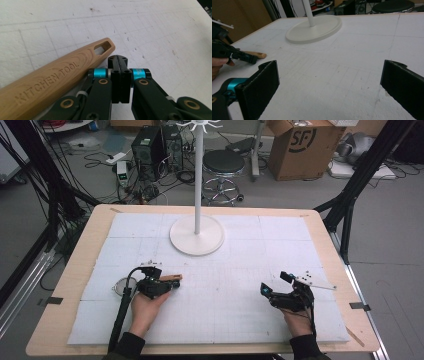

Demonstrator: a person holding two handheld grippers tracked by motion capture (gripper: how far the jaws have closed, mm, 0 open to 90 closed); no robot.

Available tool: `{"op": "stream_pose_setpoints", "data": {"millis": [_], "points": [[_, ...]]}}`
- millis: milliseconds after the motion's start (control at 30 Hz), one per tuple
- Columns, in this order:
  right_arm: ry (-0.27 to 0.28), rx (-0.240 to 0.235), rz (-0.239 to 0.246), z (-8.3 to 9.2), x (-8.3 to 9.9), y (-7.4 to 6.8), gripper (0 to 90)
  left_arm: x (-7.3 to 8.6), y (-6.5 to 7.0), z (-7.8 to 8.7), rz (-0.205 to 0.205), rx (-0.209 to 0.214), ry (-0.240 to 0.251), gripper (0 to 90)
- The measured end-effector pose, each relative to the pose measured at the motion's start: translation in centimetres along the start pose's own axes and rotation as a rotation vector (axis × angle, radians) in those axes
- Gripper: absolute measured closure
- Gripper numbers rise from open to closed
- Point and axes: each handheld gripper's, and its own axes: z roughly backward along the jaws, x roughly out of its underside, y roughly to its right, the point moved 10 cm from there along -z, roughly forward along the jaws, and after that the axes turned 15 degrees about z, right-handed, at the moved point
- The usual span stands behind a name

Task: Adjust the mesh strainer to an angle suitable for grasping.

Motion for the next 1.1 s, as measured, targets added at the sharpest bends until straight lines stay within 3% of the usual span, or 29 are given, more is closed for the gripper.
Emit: {"op": "stream_pose_setpoints", "data": {"millis": [300,600,800,900,1100], "points": [[0.001,-0.002,-0.002,0.0,0.0,0.0,0.9,-1.1,-0.5,-0.4,0.027,-0.023,0.029,90.0],[0.000,-0.002,0.001,-0.1,0.0,0.0,1.0,-2.7,-2.0,-0.4,0.143,-0.022,0.079,90.0],[-0.002,-0.003,0.009,-0.1,0.0,0.0,1.0,-3.3,-2.8,-0.4,0.186,-0.031,0.098,90.0],[-0.005,-0.005,0.005,-0.2,0.1,-0.1,0.9,-3.7,-2.6,-0.6,0.092,-0.104,0.095,90.0],[-0.003,-0.002,0.009,-0.1,0.1,0.0,0.9,-3.8,-2.7,-0.7,0.110,-0.088,0.096,90.0]]}}
